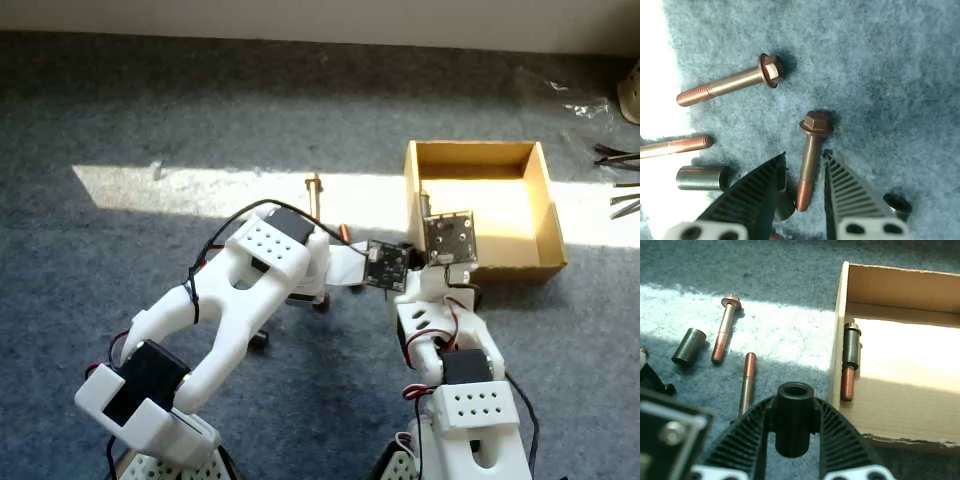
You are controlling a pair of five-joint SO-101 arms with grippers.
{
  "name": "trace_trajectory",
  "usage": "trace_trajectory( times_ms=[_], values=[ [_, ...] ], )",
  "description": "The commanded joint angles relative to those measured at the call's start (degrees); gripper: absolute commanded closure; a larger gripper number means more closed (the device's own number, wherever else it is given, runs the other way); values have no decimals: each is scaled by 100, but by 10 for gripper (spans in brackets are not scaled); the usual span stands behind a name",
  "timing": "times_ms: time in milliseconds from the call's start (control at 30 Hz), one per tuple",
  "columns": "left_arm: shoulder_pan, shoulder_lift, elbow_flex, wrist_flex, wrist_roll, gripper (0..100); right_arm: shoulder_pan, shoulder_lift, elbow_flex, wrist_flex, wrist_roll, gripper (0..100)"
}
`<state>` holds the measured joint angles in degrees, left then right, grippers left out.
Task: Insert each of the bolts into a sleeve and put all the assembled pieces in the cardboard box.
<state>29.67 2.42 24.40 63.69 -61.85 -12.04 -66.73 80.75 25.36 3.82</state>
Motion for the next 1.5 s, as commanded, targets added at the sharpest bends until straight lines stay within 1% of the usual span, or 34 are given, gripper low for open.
trace_trajectory(
  times_ms=[0, 200, 333, 600, 733, 833, 1100, 1367, 1467],
  values=[
    [242, -4, 40, 132, -26, 875, 119, -119, -154, -215, -9, 995],
    [224, -48, 31, -123, 9, 875, 119, -119, 22, -215, -9, 995],
    [224, -57, -13, -290, 387, 875, 127, -119, 84, -215, -9, 995],
    [224, -66, -22, -325, 404, 875, 479, -119, 251, -207, 0, 995],
    [215, -66, -92, -325, 404, 875, 453, -119, 374, -207, 308, 995],
    [163, -66, -92, -299, 404, 875, 488, -119, 418, -215, 325, 995],
    [22, -57, -110, -290, 387, 875, 1007, -119, 435, -215, 343, 995],
    [-22, -31, -101, -308, 387, 875, 1156, -119, 435, -215, 343, 995],
    [-171, -57, -110, -308, 378, 875, 1174, -119, 435, -215, 343, 995]
  ],
)
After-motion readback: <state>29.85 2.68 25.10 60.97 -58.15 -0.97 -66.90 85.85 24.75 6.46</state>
